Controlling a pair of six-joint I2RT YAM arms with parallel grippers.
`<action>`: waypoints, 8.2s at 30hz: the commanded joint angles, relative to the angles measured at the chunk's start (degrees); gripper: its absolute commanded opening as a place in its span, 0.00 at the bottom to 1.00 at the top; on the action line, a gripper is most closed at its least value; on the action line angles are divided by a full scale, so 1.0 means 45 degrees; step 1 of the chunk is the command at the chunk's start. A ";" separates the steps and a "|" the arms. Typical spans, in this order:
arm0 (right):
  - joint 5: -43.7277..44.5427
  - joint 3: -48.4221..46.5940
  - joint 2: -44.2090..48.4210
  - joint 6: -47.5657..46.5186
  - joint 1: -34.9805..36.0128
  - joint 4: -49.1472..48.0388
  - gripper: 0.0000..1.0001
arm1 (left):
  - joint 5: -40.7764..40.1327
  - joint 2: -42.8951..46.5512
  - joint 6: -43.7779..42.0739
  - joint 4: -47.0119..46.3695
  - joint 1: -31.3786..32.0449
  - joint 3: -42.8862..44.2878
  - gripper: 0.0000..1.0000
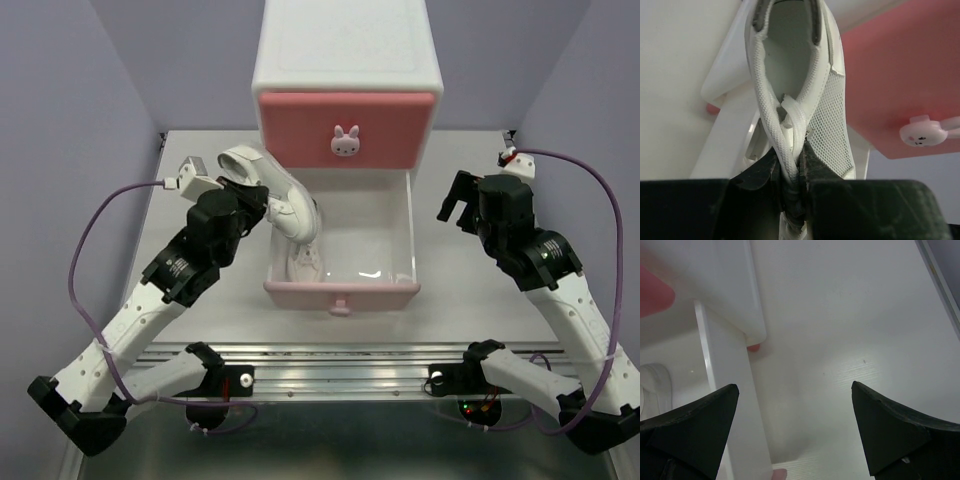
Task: Place and organize the shoes in the shoe cabinet
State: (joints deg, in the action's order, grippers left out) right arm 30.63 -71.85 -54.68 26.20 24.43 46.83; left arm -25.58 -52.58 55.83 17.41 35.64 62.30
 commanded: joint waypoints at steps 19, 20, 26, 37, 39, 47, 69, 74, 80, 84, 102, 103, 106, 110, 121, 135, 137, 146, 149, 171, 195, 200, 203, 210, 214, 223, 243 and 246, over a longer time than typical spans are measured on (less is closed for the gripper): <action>0.0126 0.0206 0.0509 -0.1290 -0.0057 -0.0660 1.00 | -0.5037 -0.2046 0.5464 -0.0606 0.6436 0.0120 0.00; 0.0126 0.0206 0.0567 -0.1290 -0.0057 -0.0660 1.00 | -0.5018 -0.2143 0.5444 -0.0742 0.6455 0.0100 0.00; 0.0107 0.0303 0.0802 -0.1309 -0.0057 -0.0641 1.00 | -0.4590 -0.2982 0.4997 -0.1833 0.6475 -0.0231 0.00; 0.0146 0.0226 0.0900 -0.1447 -0.0057 -0.0660 1.00 | -0.4412 -0.4741 0.5622 -0.1837 0.6495 0.0412 0.00; 0.0126 0.0264 0.0920 -0.1427 -0.0057 -0.0641 1.00 | -0.4452 -0.5131 0.5212 -0.1818 0.6495 0.0724 0.00; 0.0165 0.0362 0.0881 -0.1485 -0.0057 -0.0641 1.00 | -0.3397 -0.5894 0.1114 -0.2033 0.6475 0.1154 0.00; 0.0243 0.0597 0.0978 -0.1212 -0.0057 -0.0797 1.00 | -0.2205 -0.7437 -0.2365 -0.1897 0.5342 0.1565 0.00; 0.0263 0.0675 0.1037 -0.1114 -0.0057 -0.0797 1.00 | -0.2109 -0.7398 -0.2758 -0.1701 0.5108 0.1410 0.00; 0.0341 0.0675 0.0959 -0.0997 -0.0057 -0.0855 1.00 | -0.1797 -0.7378 -0.3325 -0.1643 0.4894 0.1253 0.00; 0.0361 0.0675 0.0939 -0.0977 -0.0057 -0.0875 1.00 | -0.1620 -0.7631 -0.3461 -0.1661 0.4893 0.1311 0.00; 0.0517 0.0811 0.1154 -0.0841 -0.0057 -0.0895 1.00 | -0.1873 -0.8940 -0.2231 -0.0295 0.4776 0.2014 0.00; 0.0517 0.0811 0.1135 -0.0841 -0.0057 -0.0895 1.00 | -0.1835 -0.8999 -0.2290 -0.0275 0.4737 0.2034 0.00; 0.0517 0.0831 0.1154 -0.0841 -0.0057 -0.0894 1.00 | -0.1776 -0.9156 -0.2349 -0.0100 0.4756 0.2190 0.05; 0.0517 0.0851 0.1135 -0.0841 -0.0057 -0.0895 1.00 | -0.1736 -0.9137 -0.2485 0.0037 0.4756 0.2287 0.18; 0.0556 0.0890 0.1193 -0.0841 -0.0057 -0.0895 1.00 | -0.1405 -0.8785 -0.3403 0.0193 0.4756 0.2444 0.47; 0.0381 0.0636 0.1134 -0.0782 -0.0057 -0.1246 1.00 | -0.0312 -0.7009 -0.4047 0.0272 0.4776 0.2815 0.84; 0.0361 0.0480 0.1096 -0.0821 -0.0057 -0.1304 1.00 | -0.0136 -0.6716 -0.4340 0.0175 0.4814 0.2873 0.85; -0.0106 -0.0340 0.1017 -0.1113 -0.0057 -0.1674 1.00 | 0.0450 -0.5290 -0.4087 0.1288 0.4834 0.3753 0.98; -0.0711 -0.0787 0.0900 -0.1543 -0.0057 -0.1967 1.00 | 0.0567 -0.4646 -0.3912 0.1346 0.4834 0.3733 0.99; -0.7606 -1.3066 -0.7549 -0.4358 -0.0057 -0.3065 1.00 | -0.0388 -0.4076 -0.2157 0.5307 0.8153 0.6445 0.99; -0.8701 -1.3037 -1.0369 -0.4278 -0.0057 -0.1266 1.00 | -0.1168 -0.4468 0.7219 0.9218 1.4620 0.2196 0.99; -0.8896 -1.2413 -1.0038 -0.4122 -0.0057 -0.1285 1.00 | -0.2007 -0.4606 0.8742 0.9237 1.4620 0.0825 0.99; -0.8975 -1.1809 -0.9765 -0.3986 -0.0057 -0.1499 1.00 | -0.3800 -0.4605 0.9797 0.9549 1.4600 0.0297 0.99; -0.8898 -1.1318 -0.9608 -0.4239 -0.0057 -0.1734 1.00 | -0.5153 -0.5423 0.8707 0.8515 1.4385 0.0159 0.99; -0.8605 -1.1298 -0.9569 -0.4337 -0.0057 -0.1754 1.00 | -0.5506 -0.6050 0.7244 0.8145 1.4092 0.0569 0.99; -0.8447 -1.0303 -0.8847 -0.4669 -0.0057 -0.1754 1.00 | -0.6364 -0.6792 0.7809 0.8651 1.3937 0.0628 0.99; -0.8409 -0.9970 -0.8612 -0.4669 -0.0057 -0.1793 1.00 | -0.7459 -0.6226 0.2831 0.4180 1.1807 -0.1013 0.90; -0.8428 -0.9931 -0.8592 -0.4669 -0.0057 -0.1813 1.00 | -0.7615 -0.6539 0.2867 0.4062 1.1729 -0.1072 0.83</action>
State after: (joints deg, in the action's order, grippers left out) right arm -7.51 -119.50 -91.50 1.72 24.34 26.02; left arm -55.02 -81.65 72.20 38.04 89.41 58.48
